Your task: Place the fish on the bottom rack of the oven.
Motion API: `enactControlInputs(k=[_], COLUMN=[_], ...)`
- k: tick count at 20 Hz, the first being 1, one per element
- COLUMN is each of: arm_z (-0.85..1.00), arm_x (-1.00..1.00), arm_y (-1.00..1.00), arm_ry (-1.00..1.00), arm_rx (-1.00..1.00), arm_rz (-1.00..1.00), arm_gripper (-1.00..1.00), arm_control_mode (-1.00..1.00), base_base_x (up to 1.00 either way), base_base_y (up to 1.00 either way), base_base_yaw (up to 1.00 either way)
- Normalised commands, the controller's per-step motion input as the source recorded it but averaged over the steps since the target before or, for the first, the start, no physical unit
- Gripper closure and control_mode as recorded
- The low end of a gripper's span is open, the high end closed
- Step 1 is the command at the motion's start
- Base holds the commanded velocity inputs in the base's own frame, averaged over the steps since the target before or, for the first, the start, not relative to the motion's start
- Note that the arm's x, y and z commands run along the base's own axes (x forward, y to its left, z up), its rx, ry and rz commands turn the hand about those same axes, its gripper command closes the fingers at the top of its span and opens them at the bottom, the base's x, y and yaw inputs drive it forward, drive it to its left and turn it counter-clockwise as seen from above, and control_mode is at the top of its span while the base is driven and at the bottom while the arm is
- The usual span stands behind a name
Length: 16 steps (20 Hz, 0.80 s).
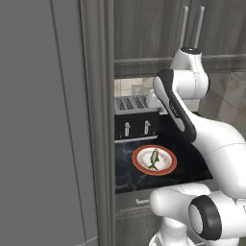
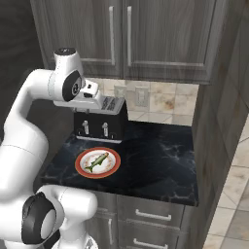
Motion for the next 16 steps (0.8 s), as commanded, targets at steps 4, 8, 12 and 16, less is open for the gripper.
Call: enactControlInputs(k=[4, 8, 12, 16], arm_z=[-0.06, -0.45, -0.53, -0.68], arm_x=[-0.03, -0.21, 0.0, -0.01], arm_y=[0.0, 0.0, 0.01, 0.02], arm_ry=[0.0, 0.02, 0.02, 0.0], arm_rx=[0.0, 0.01, 0.0, 0.04], arm_rz=[0.0, -0.05, -0.18, -0.21], arm_gripper=[-1.0, -1.0, -1.0, -1.0], arm_control_mode=[-1.0, -1.0, -1.0, -1.0], base_base_x=[0.0, 0.0, 0.0, 0.0], base_base_y=[0.0, 0.0, 0.0, 0.0], base_base_yaw=[0.0, 0.0, 0.0, 0.0])
